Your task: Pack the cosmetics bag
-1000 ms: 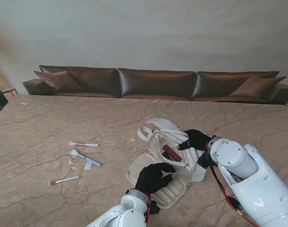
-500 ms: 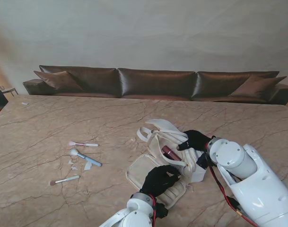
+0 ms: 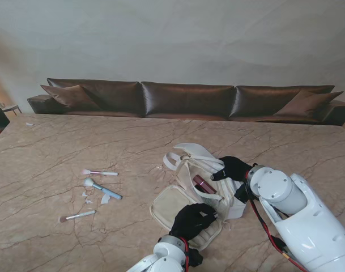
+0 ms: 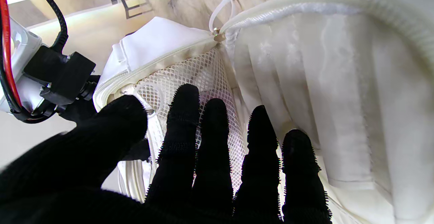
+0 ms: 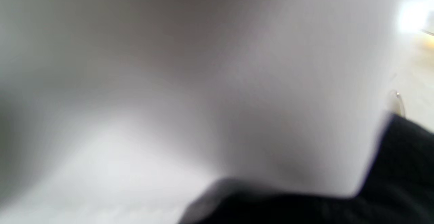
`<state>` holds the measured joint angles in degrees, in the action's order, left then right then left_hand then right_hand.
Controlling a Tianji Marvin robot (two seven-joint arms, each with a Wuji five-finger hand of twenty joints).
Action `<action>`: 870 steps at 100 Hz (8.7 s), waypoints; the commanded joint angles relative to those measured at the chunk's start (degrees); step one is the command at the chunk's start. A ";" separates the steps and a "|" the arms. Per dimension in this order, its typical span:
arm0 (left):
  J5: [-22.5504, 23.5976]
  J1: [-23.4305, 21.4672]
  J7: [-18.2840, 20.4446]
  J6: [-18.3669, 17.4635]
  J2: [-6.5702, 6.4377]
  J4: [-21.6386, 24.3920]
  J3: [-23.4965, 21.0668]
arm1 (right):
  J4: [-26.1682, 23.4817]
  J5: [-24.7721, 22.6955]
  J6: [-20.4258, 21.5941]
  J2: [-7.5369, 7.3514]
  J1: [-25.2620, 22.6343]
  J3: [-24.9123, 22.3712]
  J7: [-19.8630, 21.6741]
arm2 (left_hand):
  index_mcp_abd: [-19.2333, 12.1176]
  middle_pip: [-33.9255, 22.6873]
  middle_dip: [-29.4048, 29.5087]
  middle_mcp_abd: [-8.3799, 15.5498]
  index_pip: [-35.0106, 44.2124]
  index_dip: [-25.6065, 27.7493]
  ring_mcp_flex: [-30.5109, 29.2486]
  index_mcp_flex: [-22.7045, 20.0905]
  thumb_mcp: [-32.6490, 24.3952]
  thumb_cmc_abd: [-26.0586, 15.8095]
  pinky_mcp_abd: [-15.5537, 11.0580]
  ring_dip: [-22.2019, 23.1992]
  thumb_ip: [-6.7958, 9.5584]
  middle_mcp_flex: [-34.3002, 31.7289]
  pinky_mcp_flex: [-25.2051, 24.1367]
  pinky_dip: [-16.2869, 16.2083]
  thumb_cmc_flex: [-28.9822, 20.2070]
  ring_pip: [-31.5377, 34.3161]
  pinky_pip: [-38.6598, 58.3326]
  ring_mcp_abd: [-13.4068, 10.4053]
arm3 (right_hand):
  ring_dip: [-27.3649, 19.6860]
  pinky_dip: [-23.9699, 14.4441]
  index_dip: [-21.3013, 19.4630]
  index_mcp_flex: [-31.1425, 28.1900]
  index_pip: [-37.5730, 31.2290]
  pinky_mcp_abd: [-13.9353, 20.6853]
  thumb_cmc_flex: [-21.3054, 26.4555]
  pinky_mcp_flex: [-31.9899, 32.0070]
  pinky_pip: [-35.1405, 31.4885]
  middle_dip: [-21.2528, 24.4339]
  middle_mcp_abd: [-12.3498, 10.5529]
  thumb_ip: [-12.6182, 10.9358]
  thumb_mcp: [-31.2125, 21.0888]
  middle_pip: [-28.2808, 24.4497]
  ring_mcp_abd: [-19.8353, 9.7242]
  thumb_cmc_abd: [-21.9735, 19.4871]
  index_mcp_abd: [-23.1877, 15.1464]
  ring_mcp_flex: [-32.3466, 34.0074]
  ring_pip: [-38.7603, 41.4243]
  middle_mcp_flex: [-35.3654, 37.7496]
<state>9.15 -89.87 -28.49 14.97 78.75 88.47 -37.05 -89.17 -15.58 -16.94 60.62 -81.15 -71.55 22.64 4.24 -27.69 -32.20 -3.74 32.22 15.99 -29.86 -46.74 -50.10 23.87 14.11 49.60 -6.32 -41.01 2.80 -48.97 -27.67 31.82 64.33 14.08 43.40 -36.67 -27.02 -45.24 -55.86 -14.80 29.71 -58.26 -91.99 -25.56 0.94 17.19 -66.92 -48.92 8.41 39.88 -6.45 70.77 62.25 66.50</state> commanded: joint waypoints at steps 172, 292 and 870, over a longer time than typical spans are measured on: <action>-21.06 -1.46 -13.81 -2.83 9.62 -3.06 0.24 | -0.38 0.34 1.01 0.38 -0.63 0.08 -0.01 | -11.79 -2.80 -12.67 4.67 27.57 5.83 -3.07 6.40 6.21 1.29 -0.73 1.24 -7.38 -7.49 -1.52 -1.33 -18.49 8.67 1.58 -1.90 | 1.21 -0.41 -0.47 -4.36 -2.86 0.18 5.85 -2.21 -5.38 -0.46 -1.01 -1.86 -5.20 -2.41 -2.47 -5.59 -10.76 4.22 5.32 2.94; 1.76 3.19 -22.94 1.17 10.62 -13.07 0.76 | -0.32 1.33 4.22 0.30 -1.58 -0.44 0.37 | -19.02 -26.21 -19.77 5.65 43.10 27.05 -22.49 6.96 -8.72 7.84 1.89 8.69 -12.34 -20.60 13.18 -4.34 -15.99 27.37 13.88 -4.82 | 1.70 -0.30 5.73 -4.16 -2.14 0.46 0.24 -3.63 -5.90 -0.35 -1.48 -1.98 -7.81 -2.44 -2.63 -1.51 -8.44 4.25 7.01 4.42; 19.09 10.63 -25.80 0.82 10.09 -21.65 7.13 | -17.32 -39.70 0.22 0.86 -28.81 -2.74 -19.28 | -14.17 -26.37 -17.28 8.93 46.93 26.95 -38.00 2.33 -7.22 1.54 5.61 7.67 -10.75 -25.31 35.56 5.81 -22.91 28.54 26.16 -6.97 | -27.78 -2.63 28.73 34.37 60.13 6.84 -24.71 65.01 70.38 26.31 17.17 -12.38 23.53 51.94 3.28 -6.08 29.08 -67.55 -60.28 -59.46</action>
<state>28.40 -78.72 -54.30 16.09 88.46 66.36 -29.98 -107.75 -55.64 -16.58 61.15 -110.17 -75.18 2.16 -7.12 -50.83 -49.02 0.95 67.11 39.68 -65.86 -36.67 -51.99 29.75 19.69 57.20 -20.29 -62.16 37.37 -43.97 -49.03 59.50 86.98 8.73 12.83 -36.94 1.87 -10.04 5.37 -7.99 5.42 5.72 -19.87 -0.13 17.94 5.16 -42.71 1.67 11.26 32.70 23.93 4.55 0.22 7.54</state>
